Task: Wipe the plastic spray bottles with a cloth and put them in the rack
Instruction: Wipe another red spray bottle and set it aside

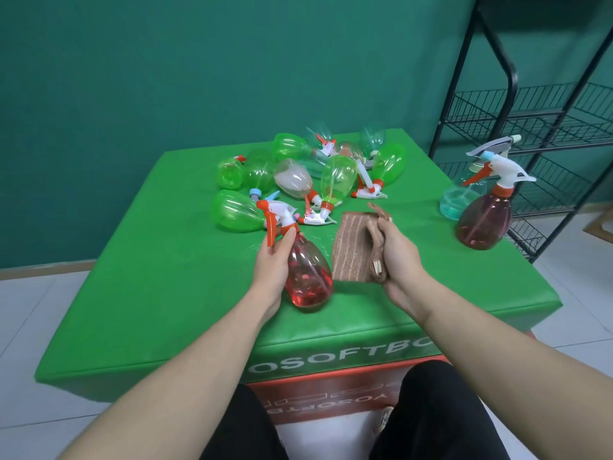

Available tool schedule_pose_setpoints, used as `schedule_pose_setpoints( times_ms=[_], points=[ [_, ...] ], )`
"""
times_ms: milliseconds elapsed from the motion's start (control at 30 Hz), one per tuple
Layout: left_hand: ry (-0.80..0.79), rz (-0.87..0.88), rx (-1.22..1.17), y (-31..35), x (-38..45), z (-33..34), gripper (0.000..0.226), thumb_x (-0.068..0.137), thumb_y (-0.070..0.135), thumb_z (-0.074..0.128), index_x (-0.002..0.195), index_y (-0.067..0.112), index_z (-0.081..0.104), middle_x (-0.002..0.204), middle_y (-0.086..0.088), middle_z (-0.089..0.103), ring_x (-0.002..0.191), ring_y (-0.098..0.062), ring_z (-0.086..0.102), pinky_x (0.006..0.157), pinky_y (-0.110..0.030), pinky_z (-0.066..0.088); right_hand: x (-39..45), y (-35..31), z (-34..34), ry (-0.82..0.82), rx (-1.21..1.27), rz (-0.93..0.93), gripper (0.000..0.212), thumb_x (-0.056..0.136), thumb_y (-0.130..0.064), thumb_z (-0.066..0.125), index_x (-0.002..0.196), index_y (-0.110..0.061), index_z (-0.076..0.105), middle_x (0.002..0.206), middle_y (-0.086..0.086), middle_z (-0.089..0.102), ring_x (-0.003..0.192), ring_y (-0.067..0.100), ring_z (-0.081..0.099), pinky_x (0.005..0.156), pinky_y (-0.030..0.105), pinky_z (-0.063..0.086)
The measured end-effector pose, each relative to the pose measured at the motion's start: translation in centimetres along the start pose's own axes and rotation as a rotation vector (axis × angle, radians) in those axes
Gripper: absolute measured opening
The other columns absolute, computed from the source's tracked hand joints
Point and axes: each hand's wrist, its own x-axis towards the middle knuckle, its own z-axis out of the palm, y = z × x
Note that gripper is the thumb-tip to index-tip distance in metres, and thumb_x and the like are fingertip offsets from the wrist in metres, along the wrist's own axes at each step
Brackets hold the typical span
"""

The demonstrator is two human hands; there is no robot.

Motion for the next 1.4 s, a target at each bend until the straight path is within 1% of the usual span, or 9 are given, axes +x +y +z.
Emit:
schedule_pose_setpoints(
  times_ms=[233,467,600,800,900,1067,1200,1300,1400],
  points=[
    [-0.007,-0.011,0.017,-0.8,0.5,-0.2,0.027,0.098,0.044,0.062,0.124,0.042,0.057,0.112,-0.004,0.072,0.108,-0.025,0.069,0.1,-0.05,0.053,1.0,-1.0,2.5,-0.019,-0.036,-0.11,0.029,0.104,-0.036,0.046,0.093,-0.021,0.068,0.089,0.001,0.072,0.087,0.022,0.067,0.097,0.056,0.055],
    [-0.056,0.035,0.053,-1.4,0.1,0.4,0.022,0.103,0.029,0.056,0.124,0.027,0.063,0.093,0.009,0.077,0.087,-0.011,0.074,0.079,-0.03,0.055,0.6,0.6,6.1,-0.072,-0.257,-0.24,0.035,0.109,-0.035,0.038,0.119,-0.019,0.067,0.102,-0.006,0.071,0.088,0.0,0.065,0.066,0.008,0.047],
    [-0.148,0.139,0.191,-2.1,-0.4,0.1,0.03,0.089,0.029,0.064,0.117,0.036,0.061,0.108,0.028,0.072,0.108,0.004,0.066,0.092,-0.017,0.047,0.3,1.3,7.6,-0.06,-0.29,-0.231,0.039,0.108,-0.041,0.039,0.125,-0.02,0.068,0.119,0.0,0.071,0.112,0.014,0.064,0.098,0.028,0.048],
    [-0.189,0.207,0.275,-2.4,-0.4,0.8,0.04,0.095,0.005,0.067,0.132,0.02,0.057,0.111,0.025,0.068,0.1,0.015,0.063,0.087,-0.007,0.044,1.1,0.9,8.0,0.008,-0.299,-0.191,0.044,0.109,-0.041,0.034,0.13,-0.017,0.065,0.125,0.005,0.067,0.117,0.021,0.062,0.109,0.04,0.044],
    [-0.196,0.22,0.345,-2.0,-0.3,1.6,0.056,0.084,0.026,0.07,0.138,0.024,0.056,0.104,0.036,0.069,0.103,0.016,0.062,0.088,-0.005,0.043,1.0,1.0,7.8,0.029,-0.252,-0.196,0.04,0.108,-0.041,0.036,0.124,-0.021,0.067,0.118,0.003,0.07,0.112,0.019,0.064,0.107,0.042,0.047],
    [-0.201,0.187,0.398,-1.6,-0.3,2.5,0.052,0.092,0.012,0.072,0.135,0.037,0.055,0.101,0.044,0.066,0.1,0.022,0.06,0.082,-0.001,0.04,0.6,0.5,7.0,0.039,-0.17,-0.231,0.038,0.109,-0.04,0.038,0.122,-0.021,0.067,0.116,0.0,0.072,0.11,0.014,0.066,0.106,0.038,0.048],
    [-0.162,0.158,0.458,-1.1,-0.3,3.0,0.048,0.098,0.021,0.063,0.117,0.063,0.049,0.083,0.052,0.06,0.081,0.03,0.055,0.067,0.005,0.037,0.0,0.7,6.0,-0.035,-0.161,-0.258,0.033,0.11,-0.038,0.038,0.112,-0.025,0.068,0.107,-0.007,0.073,0.101,0.006,0.068,0.093,0.023,0.052],
    [-0.168,0.159,0.507,-1.0,-0.3,3.4,0.046,0.097,0.028,0.065,0.12,0.065,0.049,0.083,0.049,0.062,0.079,0.028,0.056,0.069,0.0,0.041,0.7,0.5,5.3,-0.029,-0.179,-0.261,0.036,0.11,-0.038,0.036,0.118,-0.021,0.067,0.104,-0.009,0.071,0.09,0.0,0.066,0.074,0.009,0.051],
    [-0.165,0.186,0.579,-1.4,-0.6,4.0,0.049,0.09,0.039,0.07,0.116,0.074,0.046,0.097,0.03,0.071,0.091,0.011,0.065,0.084,-0.017,0.052,1.8,-0.7,4.9,-0.015,-0.202,-0.183,0.039,0.109,-0.044,0.037,0.108,-0.02,0.068,0.094,-0.004,0.07,0.081,0.004,0.064,0.07,0.015,0.05]
  ],
)
